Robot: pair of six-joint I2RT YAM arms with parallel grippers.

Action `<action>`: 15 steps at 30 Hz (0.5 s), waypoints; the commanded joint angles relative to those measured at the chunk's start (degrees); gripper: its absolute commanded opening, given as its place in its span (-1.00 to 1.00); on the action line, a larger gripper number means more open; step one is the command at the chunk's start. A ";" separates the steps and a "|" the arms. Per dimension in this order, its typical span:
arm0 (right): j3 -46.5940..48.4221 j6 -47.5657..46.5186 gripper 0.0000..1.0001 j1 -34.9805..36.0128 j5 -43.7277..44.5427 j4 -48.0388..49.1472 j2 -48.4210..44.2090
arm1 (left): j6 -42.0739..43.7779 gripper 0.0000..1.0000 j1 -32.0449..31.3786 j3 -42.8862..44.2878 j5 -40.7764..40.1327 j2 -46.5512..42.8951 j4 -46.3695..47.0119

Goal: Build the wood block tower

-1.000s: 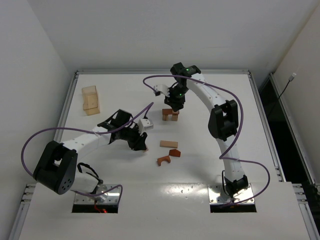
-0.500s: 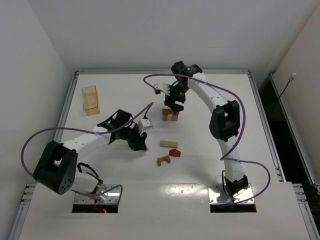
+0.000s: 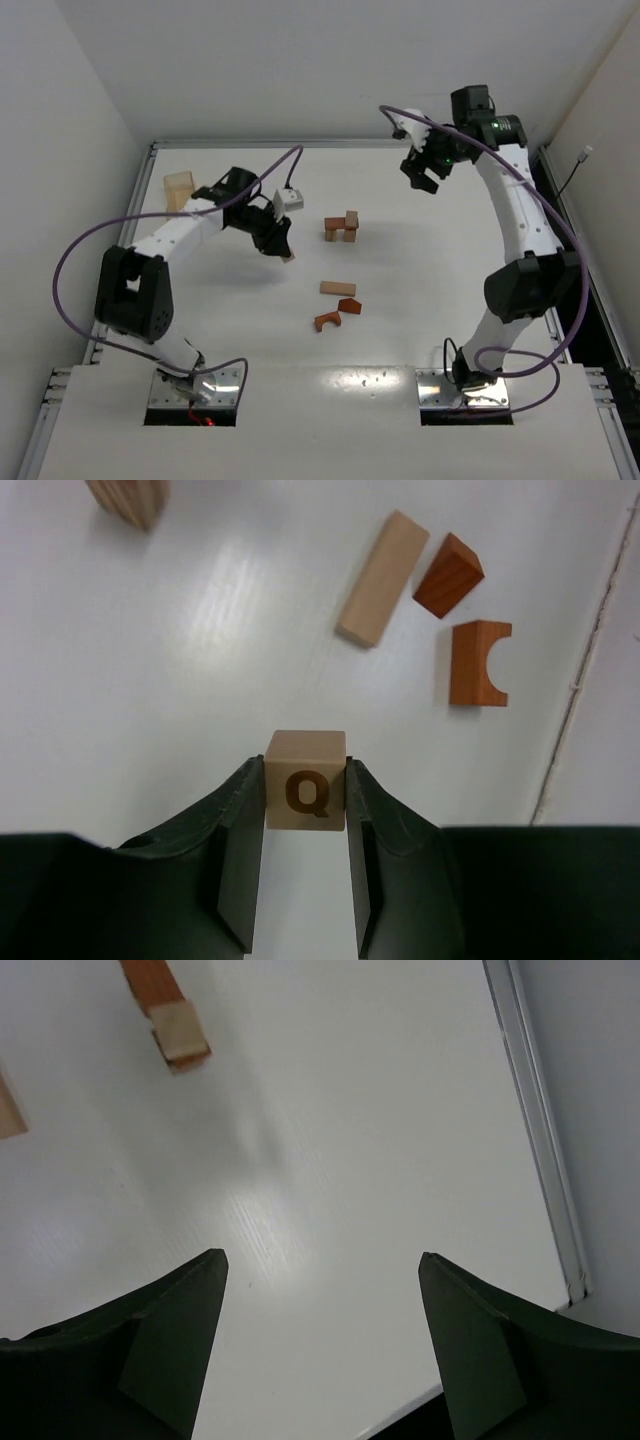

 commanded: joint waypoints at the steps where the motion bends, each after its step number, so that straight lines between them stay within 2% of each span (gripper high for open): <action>1: -5.05 2.63 0.48 -5.33 -2.46 2.20 -3.19 | 9.72 -1.00 1.48 13.77 4.08 9.36 -14.25; 2: -7.58 3.15 0.48 -6.21 -4.30 2.72 -4.16 | 13.74 -1.00 1.48 23.03 4.08 15.66 -17.45; 4: -10.67 3.16 0.48 -8.23 -4.93 4.48 -7.41 | 16.84 -1.00 1.48 32.13 4.08 21.76 -25.16; 5: -13.12 3.16 0.48 -8.24 -4.93 5.09 -8.38 | 18.42 -1.00 0.78 40.44 2.16 24.66 -26.78; 6: -13.93 3.16 0.48 -8.94 -4.93 5.10 -9.00 | 19.57 -1.00 0.78 44.79 1.45 30.17 -28.88; 7: -14.46 3.16 0.48 -9.73 -4.93 5.10 -9.53 | 20.54 -1.00 -0.18 49.10 0.57 32.84 -31.08; 8: -14.46 3.16 0.48 -10.26 -4.93 5.10 -10.05 | 22.03 -1.00 -1.15 57.23 -0.39 35.39 -35.02; 10: -14.46 3.69 0.48 -11.66 -6.33 5.10 -10.06 | 22.04 -1.00 -2.55 66.31 -1.72 41.35 -37.33; 15: -14.46 3.69 0.48 -12.81 -6.87 5.10 -9.54 | 22.04 -1.00 -5.20 69.88 -6.55 43.76 -33.22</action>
